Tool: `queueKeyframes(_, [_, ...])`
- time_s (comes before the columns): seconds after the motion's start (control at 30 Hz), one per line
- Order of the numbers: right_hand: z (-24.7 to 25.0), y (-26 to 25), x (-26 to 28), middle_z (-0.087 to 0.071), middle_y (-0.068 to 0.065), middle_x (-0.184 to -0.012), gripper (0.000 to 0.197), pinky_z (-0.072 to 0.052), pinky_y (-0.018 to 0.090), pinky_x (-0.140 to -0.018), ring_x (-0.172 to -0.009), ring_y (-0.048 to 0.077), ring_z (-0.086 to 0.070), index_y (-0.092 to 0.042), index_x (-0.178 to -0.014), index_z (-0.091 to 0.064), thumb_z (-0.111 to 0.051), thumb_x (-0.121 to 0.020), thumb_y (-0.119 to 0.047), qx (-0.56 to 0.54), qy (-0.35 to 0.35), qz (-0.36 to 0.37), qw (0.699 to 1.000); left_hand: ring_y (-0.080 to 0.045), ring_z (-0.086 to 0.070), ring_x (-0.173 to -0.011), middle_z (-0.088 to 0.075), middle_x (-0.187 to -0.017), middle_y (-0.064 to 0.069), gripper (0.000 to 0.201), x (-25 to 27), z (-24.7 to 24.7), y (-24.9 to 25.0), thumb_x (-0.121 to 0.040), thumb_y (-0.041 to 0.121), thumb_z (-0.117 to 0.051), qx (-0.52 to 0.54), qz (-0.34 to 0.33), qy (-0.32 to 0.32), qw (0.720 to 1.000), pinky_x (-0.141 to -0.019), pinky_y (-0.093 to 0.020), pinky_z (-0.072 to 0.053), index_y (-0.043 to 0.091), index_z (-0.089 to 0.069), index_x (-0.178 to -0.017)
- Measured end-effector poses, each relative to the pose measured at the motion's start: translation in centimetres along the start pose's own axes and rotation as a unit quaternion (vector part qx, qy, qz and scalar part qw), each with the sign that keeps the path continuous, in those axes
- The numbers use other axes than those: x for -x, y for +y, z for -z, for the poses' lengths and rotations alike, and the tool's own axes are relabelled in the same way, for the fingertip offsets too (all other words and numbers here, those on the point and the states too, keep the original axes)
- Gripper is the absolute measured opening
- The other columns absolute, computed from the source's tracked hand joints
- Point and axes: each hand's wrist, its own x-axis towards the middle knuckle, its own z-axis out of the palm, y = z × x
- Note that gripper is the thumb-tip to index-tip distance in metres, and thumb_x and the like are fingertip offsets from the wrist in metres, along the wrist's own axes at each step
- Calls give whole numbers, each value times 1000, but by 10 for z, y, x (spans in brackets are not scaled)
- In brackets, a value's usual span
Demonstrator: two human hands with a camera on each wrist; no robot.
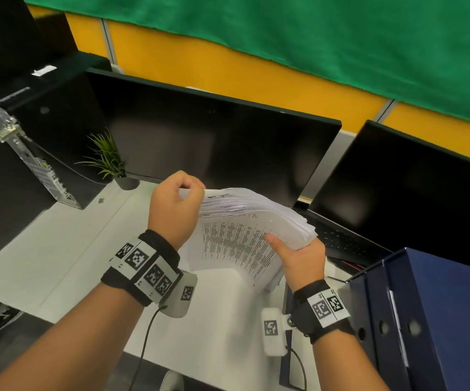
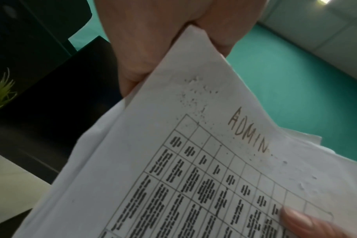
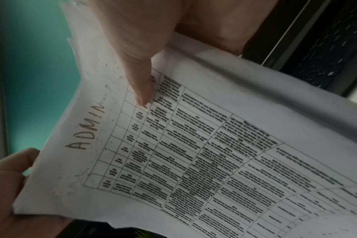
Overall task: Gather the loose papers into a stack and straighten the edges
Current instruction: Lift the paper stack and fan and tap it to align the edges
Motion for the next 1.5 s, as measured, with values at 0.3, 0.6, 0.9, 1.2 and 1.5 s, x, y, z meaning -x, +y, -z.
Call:
queueKeyframes(0.3, [1,3,-3,-72,-19,-82,35,-53,10,-59,-81,-8,-68,-32,-96,-63,-78,-76,-8,12,1,-10,1000,-27,-68,-93,-70,-97,-11,17,-12,4,-6,-88,15,-65,78,-6,-13,997,-88,-45,-57,30,-59,-94])
queueKeyframes(0.6, [4,5,-14,-74,-12,-89,30,-54,11,-63,-82,-4,-70,-22,-102,-66,-75,-79,-6,-2,20,-24,1000,6,-46,-130,-46,-141,28,103,2,29,-75,-62,38,-91,-77,20,-356,931,-113,-26,-40,36,-32,-146])
queueKeyframes(0.9, [13,-23,-7,-75,-11,-91,35,-58,18,-69,-87,0,-70,-19,-104,-64,-75,-77,2,15,25,50,998,-2,-66,-109,-72,-117,15,39,13,18,-57,-81,31,-77,-7,6,-257,966,-93,-22,-53,36,-65,-118])
queueKeyframes(1.2, [-3,-49,-12,-70,-14,-79,4,-51,17,-77,-80,0,-65,-14,-85,-74,-72,-84,-10,109,120,155,975,-18,-69,-108,-73,-116,2,52,19,8,-66,-73,44,-78,6,25,-224,974,-93,-45,-57,21,-70,-119])
queueKeyframes(1.5, [-6,-47,-16,-67,-9,-90,6,-50,16,-80,-87,-2,-62,-17,-93,-69,-68,-88,-15,108,155,122,974,-20,-68,-110,-72,-116,2,46,18,3,-53,-77,24,-84,43,55,-189,980,-94,-51,-55,23,-68,-121])
